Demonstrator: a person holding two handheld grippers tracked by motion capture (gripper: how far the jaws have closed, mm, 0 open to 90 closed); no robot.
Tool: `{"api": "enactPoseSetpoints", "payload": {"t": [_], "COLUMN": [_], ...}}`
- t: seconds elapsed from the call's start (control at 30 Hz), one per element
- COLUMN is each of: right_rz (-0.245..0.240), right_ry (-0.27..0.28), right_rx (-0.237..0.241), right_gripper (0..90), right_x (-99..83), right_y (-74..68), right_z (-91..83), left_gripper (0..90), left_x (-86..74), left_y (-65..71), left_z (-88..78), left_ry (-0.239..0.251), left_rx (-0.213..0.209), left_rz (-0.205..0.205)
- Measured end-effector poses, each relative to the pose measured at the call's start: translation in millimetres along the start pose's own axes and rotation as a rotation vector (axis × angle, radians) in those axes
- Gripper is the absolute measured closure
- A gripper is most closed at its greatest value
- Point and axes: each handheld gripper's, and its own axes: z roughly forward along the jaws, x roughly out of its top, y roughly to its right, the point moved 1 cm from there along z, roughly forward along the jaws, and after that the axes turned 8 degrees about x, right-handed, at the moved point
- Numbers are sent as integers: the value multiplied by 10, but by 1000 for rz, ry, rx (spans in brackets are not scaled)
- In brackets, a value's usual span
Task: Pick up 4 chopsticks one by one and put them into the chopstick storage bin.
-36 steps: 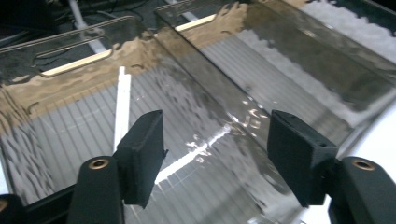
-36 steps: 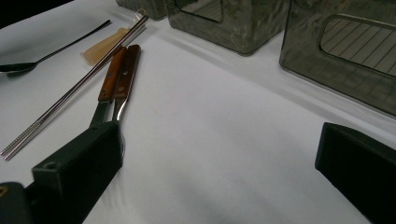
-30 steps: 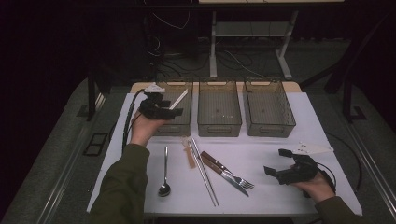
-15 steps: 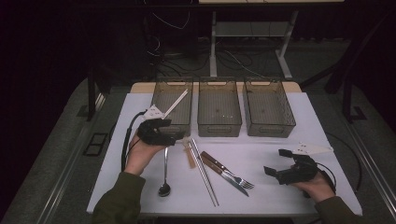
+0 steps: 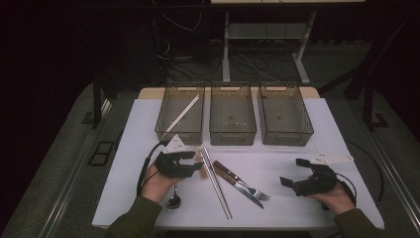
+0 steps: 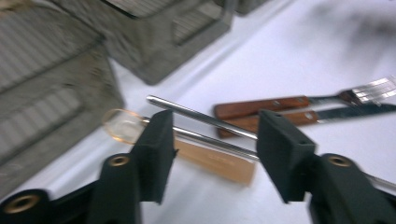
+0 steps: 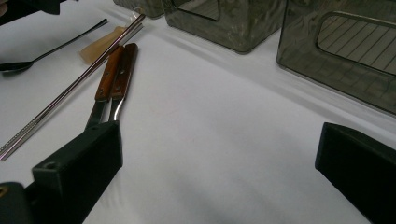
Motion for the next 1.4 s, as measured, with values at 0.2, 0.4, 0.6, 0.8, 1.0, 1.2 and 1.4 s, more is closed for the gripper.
{"api": "enactPoseSetpoints", "payload": {"t": [0.2,0.4,0.6,0.8,1.0,1.2,1.4], "right_rz": [-1,-6,0,1,2,1,0], "right_ry": [-1,-3,-8,-10,-6,-6,-3], "right_rx": [-2,0,0,2,1,1,0], "right_gripper": [8,8,8,8,8,8,8], "right_x": [0,0,0,-1,-1,1,1], "right_y": [1,4,-4,-4,-4,-4,-3], "right_z": [1,8,8,8,5,4,2], "left_gripper": [715,868,893,893,894,894,894], "left_x": [3,10,23,57,51,25,19], "left_y": [130,225,377,522,611,591,573], "left_z": [58,118,248,403,530,552,552], "left_ry": [-13,-33,-78,-127,-179,-208,-214], "left_rx": [-63,-127,-167,-184,-176,-167,-166], "left_rz": [37,54,105,132,163,157,166]}}
